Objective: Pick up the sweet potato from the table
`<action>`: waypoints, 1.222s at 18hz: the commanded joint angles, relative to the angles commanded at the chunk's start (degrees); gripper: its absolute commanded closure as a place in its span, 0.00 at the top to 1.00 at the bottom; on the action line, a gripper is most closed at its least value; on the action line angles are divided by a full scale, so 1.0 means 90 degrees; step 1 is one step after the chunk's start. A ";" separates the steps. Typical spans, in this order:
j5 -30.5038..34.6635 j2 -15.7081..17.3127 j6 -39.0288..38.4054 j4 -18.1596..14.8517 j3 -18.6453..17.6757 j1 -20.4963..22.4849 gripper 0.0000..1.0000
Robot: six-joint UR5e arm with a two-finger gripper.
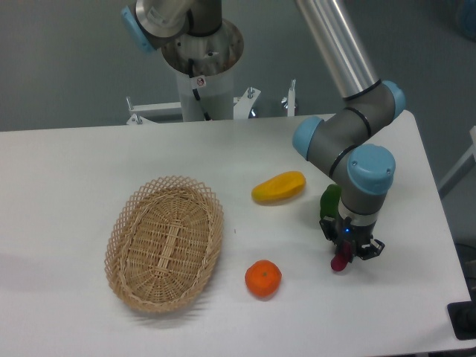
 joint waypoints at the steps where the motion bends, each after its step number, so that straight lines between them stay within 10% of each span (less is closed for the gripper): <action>1: 0.0000 0.0010 0.0030 0.0000 0.0000 0.0000 0.24; 22: -0.1572 0.1475 -0.2067 -0.0127 0.0458 -0.0556 0.24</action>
